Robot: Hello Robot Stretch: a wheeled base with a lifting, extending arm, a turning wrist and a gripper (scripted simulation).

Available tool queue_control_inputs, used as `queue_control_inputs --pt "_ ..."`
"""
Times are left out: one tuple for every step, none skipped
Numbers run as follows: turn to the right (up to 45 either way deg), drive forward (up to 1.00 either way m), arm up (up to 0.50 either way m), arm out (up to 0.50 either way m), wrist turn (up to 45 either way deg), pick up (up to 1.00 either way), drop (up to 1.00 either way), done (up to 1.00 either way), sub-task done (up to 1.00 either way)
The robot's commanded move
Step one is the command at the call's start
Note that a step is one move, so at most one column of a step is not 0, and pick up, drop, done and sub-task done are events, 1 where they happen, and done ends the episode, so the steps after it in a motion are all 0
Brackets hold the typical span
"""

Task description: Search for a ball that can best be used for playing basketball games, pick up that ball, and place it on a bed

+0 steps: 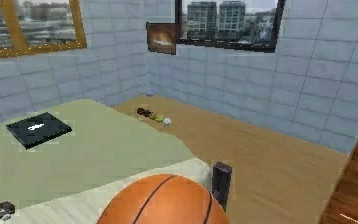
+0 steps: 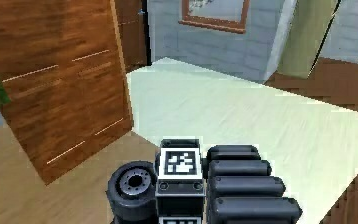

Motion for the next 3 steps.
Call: queue_control_inputs --pt "3.0 0.00 0.00 0.00 0.0 0.00 0.00 0.00 0.00" --pt "-45.0 0.00 0.00 0.00 0.0 0.00 0.00 0.00 0.00" --pt "-12.0 0.00 0.00 0.00 0.0 0.00 0.00 0.00 0.00"
